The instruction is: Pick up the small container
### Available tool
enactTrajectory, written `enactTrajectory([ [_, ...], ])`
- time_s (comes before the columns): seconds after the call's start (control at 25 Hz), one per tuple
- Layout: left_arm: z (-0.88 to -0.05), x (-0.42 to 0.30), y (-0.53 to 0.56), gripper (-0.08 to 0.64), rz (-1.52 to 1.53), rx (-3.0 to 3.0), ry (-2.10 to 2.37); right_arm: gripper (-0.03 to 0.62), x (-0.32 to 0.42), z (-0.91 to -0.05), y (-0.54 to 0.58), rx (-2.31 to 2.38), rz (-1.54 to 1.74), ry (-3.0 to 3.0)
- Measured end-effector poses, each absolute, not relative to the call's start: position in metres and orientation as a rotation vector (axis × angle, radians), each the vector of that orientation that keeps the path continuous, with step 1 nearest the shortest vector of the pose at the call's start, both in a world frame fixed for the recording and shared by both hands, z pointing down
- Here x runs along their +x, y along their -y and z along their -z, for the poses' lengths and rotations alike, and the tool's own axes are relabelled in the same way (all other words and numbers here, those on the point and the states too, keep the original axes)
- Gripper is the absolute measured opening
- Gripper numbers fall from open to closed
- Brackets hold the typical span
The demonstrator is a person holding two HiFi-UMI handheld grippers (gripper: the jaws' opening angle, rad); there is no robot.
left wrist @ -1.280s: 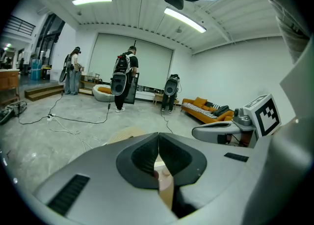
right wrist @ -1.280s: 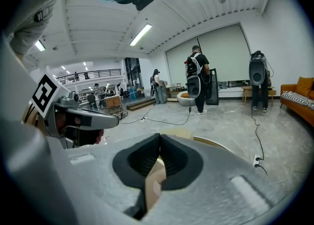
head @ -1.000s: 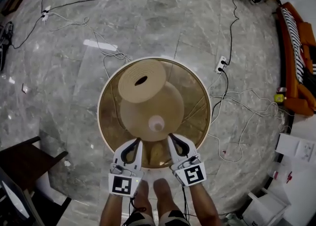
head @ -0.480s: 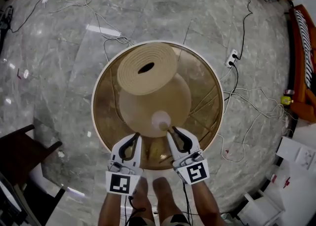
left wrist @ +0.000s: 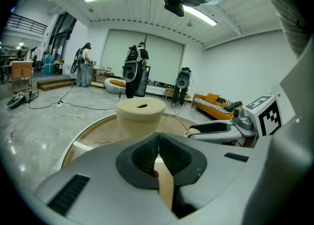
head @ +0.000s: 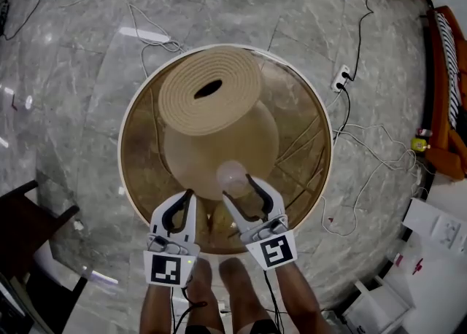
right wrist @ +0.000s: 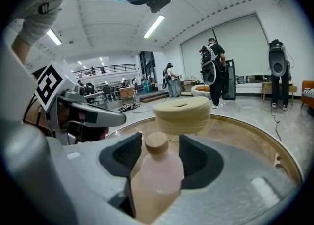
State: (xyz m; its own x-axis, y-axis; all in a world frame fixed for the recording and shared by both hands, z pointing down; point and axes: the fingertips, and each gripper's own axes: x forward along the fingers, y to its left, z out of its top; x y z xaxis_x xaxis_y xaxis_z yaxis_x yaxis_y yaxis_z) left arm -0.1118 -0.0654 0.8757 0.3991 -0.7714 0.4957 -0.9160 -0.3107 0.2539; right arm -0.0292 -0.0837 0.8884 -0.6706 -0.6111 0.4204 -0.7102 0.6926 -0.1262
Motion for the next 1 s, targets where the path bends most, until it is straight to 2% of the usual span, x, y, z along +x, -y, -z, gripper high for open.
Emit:
enactTrajectory([
  [0.4, -0.896, -0.117, 0.068, 0.018, -0.397, 2.15, 1.434, 0.23, -0.041, -0.905, 0.091, 1.012, -0.359, 2.584],
  [0.72, -0.903, -0.121, 0.064, 0.018, -0.411, 2.146, 1.434, 0.133, -0.042, -0.904, 0.095, 1.084, -0.217, 2.537],
  [1.0, -0.9, -0.121, 0.063, 0.018, -0.402, 2.151, 1.433, 0.127, -0.043, -0.906, 0.094, 1.1, -0.207, 2.516],
])
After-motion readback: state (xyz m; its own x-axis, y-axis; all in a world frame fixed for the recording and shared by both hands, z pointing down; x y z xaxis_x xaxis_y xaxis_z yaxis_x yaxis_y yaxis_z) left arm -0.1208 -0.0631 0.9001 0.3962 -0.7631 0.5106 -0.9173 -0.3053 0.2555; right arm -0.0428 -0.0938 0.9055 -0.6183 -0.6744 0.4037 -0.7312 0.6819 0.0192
